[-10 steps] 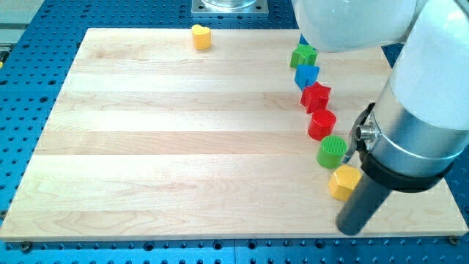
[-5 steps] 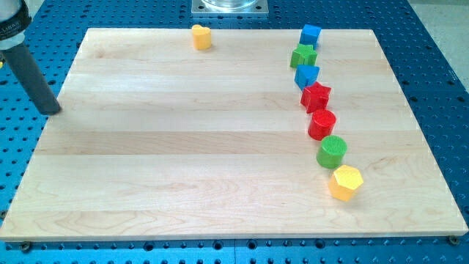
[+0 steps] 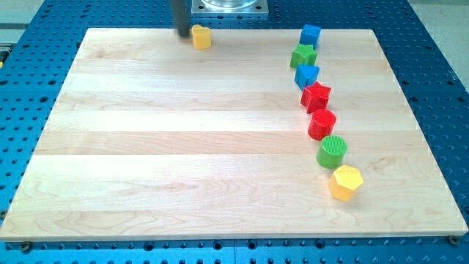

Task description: Push the blue cube to the top of the green star

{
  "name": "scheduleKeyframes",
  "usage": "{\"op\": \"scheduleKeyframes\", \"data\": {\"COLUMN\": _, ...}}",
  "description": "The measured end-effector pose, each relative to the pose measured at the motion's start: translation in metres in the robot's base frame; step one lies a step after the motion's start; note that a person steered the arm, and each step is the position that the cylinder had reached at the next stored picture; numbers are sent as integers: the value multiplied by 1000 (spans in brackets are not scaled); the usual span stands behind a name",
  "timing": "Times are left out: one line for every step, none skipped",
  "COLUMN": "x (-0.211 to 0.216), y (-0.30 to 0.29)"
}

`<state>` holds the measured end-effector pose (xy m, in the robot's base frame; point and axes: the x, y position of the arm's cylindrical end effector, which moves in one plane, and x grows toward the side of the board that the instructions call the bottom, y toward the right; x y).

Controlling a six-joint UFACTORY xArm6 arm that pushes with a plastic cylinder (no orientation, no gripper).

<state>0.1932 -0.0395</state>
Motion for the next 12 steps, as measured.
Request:
{"op": "scheduleKeyframes", "data": {"x": -1, "y": 103}}
{"op": "scheduleKeyframes", "data": {"x": -2, "y": 157}}
{"op": "scheduleKeyframes", "data": {"x": -2, "y": 169}}
{"op": "scheduleKeyframes", "data": {"x": -2, "y": 219}}
{"op": "scheduleKeyframes", "data": {"x": 1, "y": 244}}
{"op": "scheduleKeyframes", "data": {"x": 17, "y": 221}}
{"op": "scheduleKeyframes", "data": {"x": 26, "y": 202}}
{"op": "scheduleKeyframes", "data": {"x": 30, "y": 194}}
{"op": "scheduleKeyframes", "data": {"x": 31, "y": 189}}
{"op": "scheduleKeyframes", "data": {"x": 31, "y": 188}}
{"op": "scheduleKeyframes", "data": {"x": 31, "y": 186}}
{"op": "scheduleKeyframes", "data": {"x": 31, "y": 183}}
